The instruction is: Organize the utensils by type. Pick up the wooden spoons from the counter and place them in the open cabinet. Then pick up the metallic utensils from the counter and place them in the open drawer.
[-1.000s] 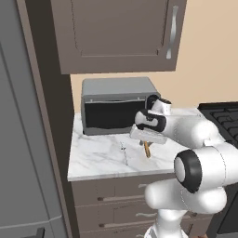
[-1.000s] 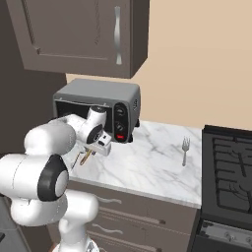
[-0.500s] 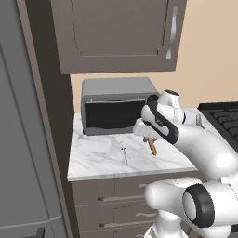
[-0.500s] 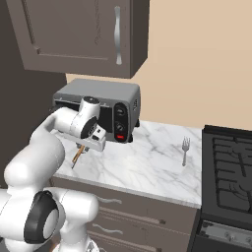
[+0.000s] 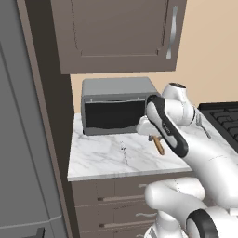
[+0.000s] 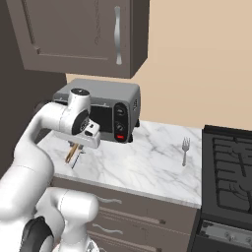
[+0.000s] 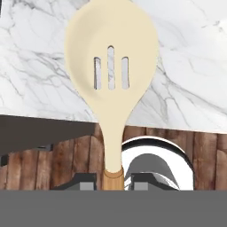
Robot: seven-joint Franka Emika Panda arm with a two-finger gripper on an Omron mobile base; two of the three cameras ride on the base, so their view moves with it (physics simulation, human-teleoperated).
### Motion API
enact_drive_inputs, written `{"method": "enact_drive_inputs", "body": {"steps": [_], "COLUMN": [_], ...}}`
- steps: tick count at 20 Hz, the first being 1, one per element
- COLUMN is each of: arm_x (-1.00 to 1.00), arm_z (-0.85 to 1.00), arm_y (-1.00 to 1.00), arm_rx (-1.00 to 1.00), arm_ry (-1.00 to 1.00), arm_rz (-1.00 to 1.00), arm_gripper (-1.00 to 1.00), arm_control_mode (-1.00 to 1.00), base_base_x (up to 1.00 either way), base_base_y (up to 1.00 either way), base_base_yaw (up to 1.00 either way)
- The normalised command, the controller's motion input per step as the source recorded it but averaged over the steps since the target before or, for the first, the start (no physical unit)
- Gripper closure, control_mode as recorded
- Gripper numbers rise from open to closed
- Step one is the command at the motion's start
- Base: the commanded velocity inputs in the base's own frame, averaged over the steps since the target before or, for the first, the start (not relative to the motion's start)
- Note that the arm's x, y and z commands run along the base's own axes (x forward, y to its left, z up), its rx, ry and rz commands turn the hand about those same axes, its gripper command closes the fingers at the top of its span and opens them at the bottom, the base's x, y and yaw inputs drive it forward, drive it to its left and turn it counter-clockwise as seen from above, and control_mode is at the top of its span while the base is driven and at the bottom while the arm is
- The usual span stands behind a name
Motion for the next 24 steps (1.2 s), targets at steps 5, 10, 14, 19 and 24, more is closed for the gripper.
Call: {"method": "enact_drive_inputs", "body": {"steps": [5, 10, 14, 19, 24], "arm_x": [-0.39, -0.45, -0.43, -0.09, 0.0], "arm_z": [0.37, 0.38, 0.24, 0.03, 0.0], "arm_y": [0.0, -0.04, -0.06, 0.0, 0.0], "arm_rx": [-0.14, -0.12, -0.09, -0.04, 0.0], "arm_ry": [0.03, 0.0, 0.0, 0.01, 0.0], "arm_rz": [0.0, 0.0, 0.06, 0.01, 0.0], "arm_gripper": [1.0, 1.0, 1.0, 1.0, 1.0], "arm_control_mode": [-1.0, -1.0, -1.0, -1.0, 1.0], "base_base_x": [0.0, 0.0, 0.0, 0.0, -0.11], "base_base_y": [0.0, 0.0, 0.0, 0.0, -0.02], "base_base_yaw": [0.0, 0.0, 0.0, 0.0, 0.0]}}
